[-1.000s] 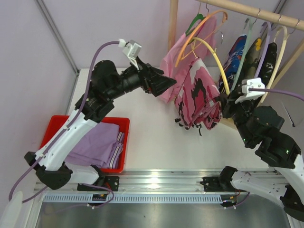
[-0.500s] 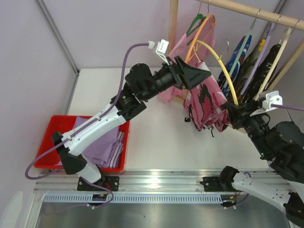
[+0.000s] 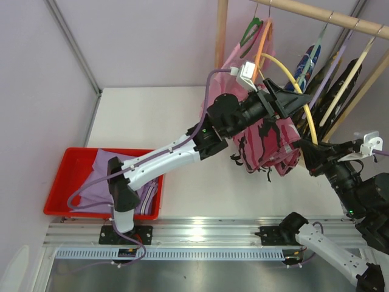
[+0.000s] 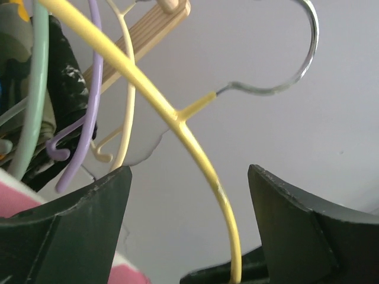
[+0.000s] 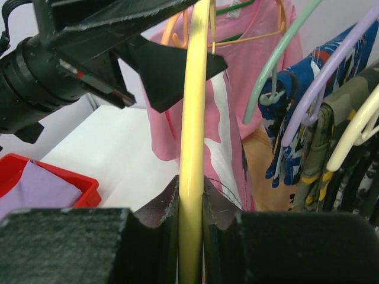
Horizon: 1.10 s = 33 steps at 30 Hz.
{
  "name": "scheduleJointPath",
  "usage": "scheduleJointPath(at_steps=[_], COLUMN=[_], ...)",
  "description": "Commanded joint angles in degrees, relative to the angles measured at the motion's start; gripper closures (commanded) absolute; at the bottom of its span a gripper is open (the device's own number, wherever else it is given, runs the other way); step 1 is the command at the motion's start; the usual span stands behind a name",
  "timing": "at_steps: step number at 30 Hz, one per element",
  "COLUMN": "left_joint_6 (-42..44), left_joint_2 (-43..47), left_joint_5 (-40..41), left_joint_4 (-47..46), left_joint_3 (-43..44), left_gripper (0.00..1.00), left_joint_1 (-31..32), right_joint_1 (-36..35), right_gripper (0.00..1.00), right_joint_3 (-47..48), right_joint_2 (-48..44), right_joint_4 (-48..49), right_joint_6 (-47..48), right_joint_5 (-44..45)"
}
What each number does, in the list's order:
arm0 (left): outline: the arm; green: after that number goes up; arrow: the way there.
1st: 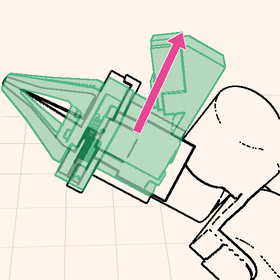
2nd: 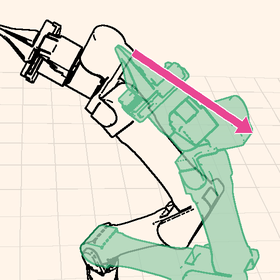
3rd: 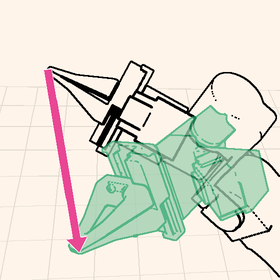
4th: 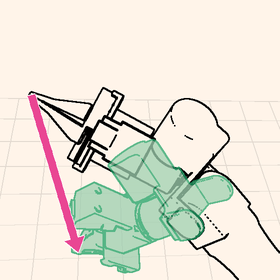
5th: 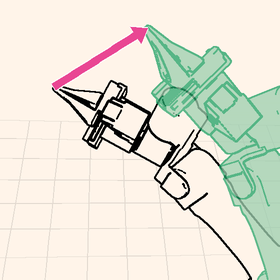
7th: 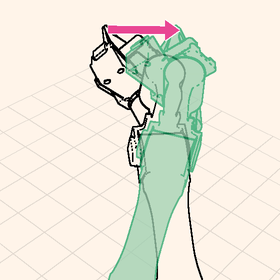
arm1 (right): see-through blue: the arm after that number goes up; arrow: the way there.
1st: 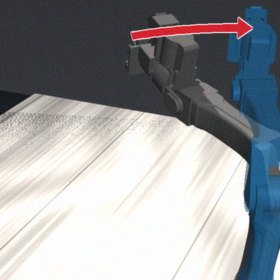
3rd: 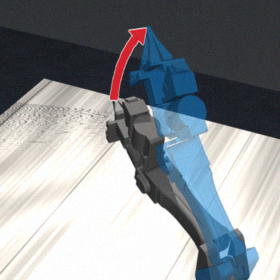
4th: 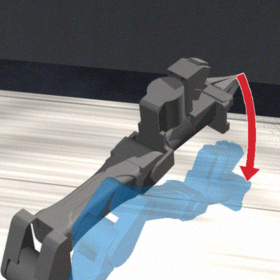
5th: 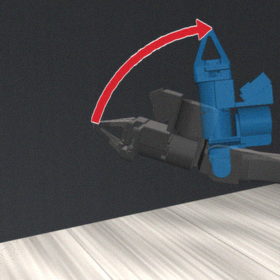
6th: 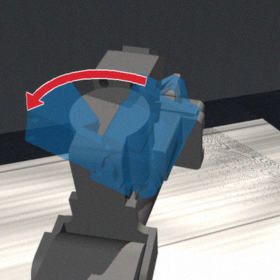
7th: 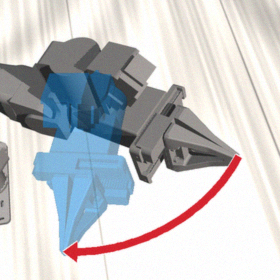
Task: Remove the trousers from the hanger
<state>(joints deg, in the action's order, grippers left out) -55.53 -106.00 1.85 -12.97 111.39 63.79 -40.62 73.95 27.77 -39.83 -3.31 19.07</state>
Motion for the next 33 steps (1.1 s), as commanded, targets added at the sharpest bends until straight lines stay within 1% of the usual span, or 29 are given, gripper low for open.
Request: scheduleJointPath(at_steps=[1, 2, 3, 4, 5, 7, 8, 10, 11, 13, 14, 15, 16, 17, 19, 20, 21, 22, 23, 24, 25, 26, 27, 28, 29, 31, 33], left_joint_6=[-2.73, -3.18, -3.62, -4.67, -5.03, -5.47, -5.47, -6.25, -6.69, -8.01, -8.28, -8.28, -8.46, -8.63, -9.24, -9.68, -10.47, -12.13, -12.67, -12.85, -12.76, -12.50, -11.11, -10.05, -9.08, -6.10, -4.07], left_joint_2=[-2.63, -3.68, -5.87, -6.93, -7.81, -9.23, -9.23, -8.70, -8.35, -7.48, -7.21, -7.12, -6.95, -6.86, -6.77, -6.94, -7.03, -7.03, -7.03, -6.86, -6.60, -6.16, -5.20, -4.58, -3.96, -1.86, 1.29], left_joint_5=[3.43, 3.17, 2.73, 2.29, 1.41, 1.58, 1.75, 2.98, 3.42, 4.30, 4.48, 4.48, 4.31, 4.13, 2.65, 2.03, 0.98, -1.30, -3.23, -4.47, -5.35, -7.10, -8.08, -8.96, -10.18, -12.12, -15.45], left_joint_4=[-4.78, -4.43, -4.08, -3.73, -3.21, -3.02, -3.11, -2.50, -2.15, -1.01, -0.57, -0.04, 0.40, 0.84, 1.02, 1.54, 1.81, 1.98, 1.99, 2.16, 2.77, 3.82, 4.09, 4.70, 6.45, 7.52, 8.13], left_joint_3=[7.68, 10.22, 11.55, 14.09, 16.29, 17.63, 17.54, 16.84, 15.97, 15.17, 14.82, 14.73, 14.82, 15.08, 15.43, 16.22, 16.57, 16.57, 16.66, 16.66, 16.66, 16.31, 16.05, 15.96, 15.87, 15.00, 11.24], left_gripper=[0.16, 0.19, 0.23, 0.25, 0.29, 0.34, 0.43, 0.56, 0.66, 0.77, 0.86, 0.90, 0.97, 1.00, 1.00, 1.00, 1.00, 1.00, 1.00, 1.00, 1.00, 1.00, 1.00, 1.00, 1.00, 1.00, 1.00], left_joint_1=[0.46, 0.46, 0.46, 0.55, 0.72, 1.07, 1.42, 1.78, 1.86, 1.86, 1.86, 1.78, 1.78, 1.69, 1.43, 0.90, 0.46, -0.06, -1.11, -1.56, -2.00, -2.79, -2.97, -3.14, -3.14, -3.32, -3.32], right_joint_1=[6.40, 8.00, 9.58, 12.29, 13.36, 15.73, 16.27, 16.80, 16.89, 16.89, 16.98, 16.98, 16.98, 16.98, 16.98, 16.98, 17.07, 17.07, 17.07, 17.07, 17.07, 17.07, 17.07, 17.07, 17.07, 17.07, 17.07], right_gripper=[1.00, 1.00, 1.00, 1.00, 1.00, 1.00, 1.00, 1.00, 1.00, 1.00, 1.00, 1.00, 1.00, 1.00, 1.00, 0.97, 0.86, 0.53, 0.39, 0.29, 0.15, 0.11, 0.08, 0.03, 0.01, 0.01, 0.01], right_joint_3=[1.81, 1.90, 1.81, 1.72, 1.72, 1.72, 1.81, 1.55, 1.55, 1.72, 1.81, 1.90, 1.90, 1.90, 1.81, 1.98, 2.25, 2.86, 4.69, 5.84, 7.16, 9.95, 11.29, 12.52, 13.49, 15.95, 18.05], right_joint_2=[-1.23, -1.31, -1.49, -1.58, -1.66, -1.49, -1.32, -1.05, -0.88, -0.44, 0.09, 0.44, 0.79, 1.40, 1.85, 2.28, 2.55, 3.08, 3.60, 4.56, 5.10, 5.71, 6.59, 6.94, 7.21, 7.91, 8.53], right_joint_4=[7.50, 7.23, 6.88, 6.61, 6.44, 5.38, 5.12, 4.85, 4.85, 4.68, 4.59, 4.16, 3.98, 3.80, 3.71, 3.71, 3.36, 2.75, 1.96, 0.21, -0.76, -1.55, -3.22, -3.67, -4.02, -4.46, -5.25], right_joint_6=[-2.66, -3.01, -3.45, -3.80, -4.24, -4.51, -4.60, -5.12, -5.21, -5.13, -4.95, -5.04, -4.95, -4.95, -5.13, -5.13, -4.95, -4.34, -3.81, -3.46, -3.20, -3.19, -3.02, -3.02, -2.93, -3.10, -3.72], right_joint_5=[-8.86, -10.79, -11.33, -11.60, -11.86, -12.21, -12.65, -13.79, -14.06, -15.20, -15.81, -16.78, -17.22, -17.57, -18.36, -19.76, -21.17, -23.53, -24.34, -25.13, -25.66, -25.57, -25.57, -25.57, -25.23, -24.35, -22.07])
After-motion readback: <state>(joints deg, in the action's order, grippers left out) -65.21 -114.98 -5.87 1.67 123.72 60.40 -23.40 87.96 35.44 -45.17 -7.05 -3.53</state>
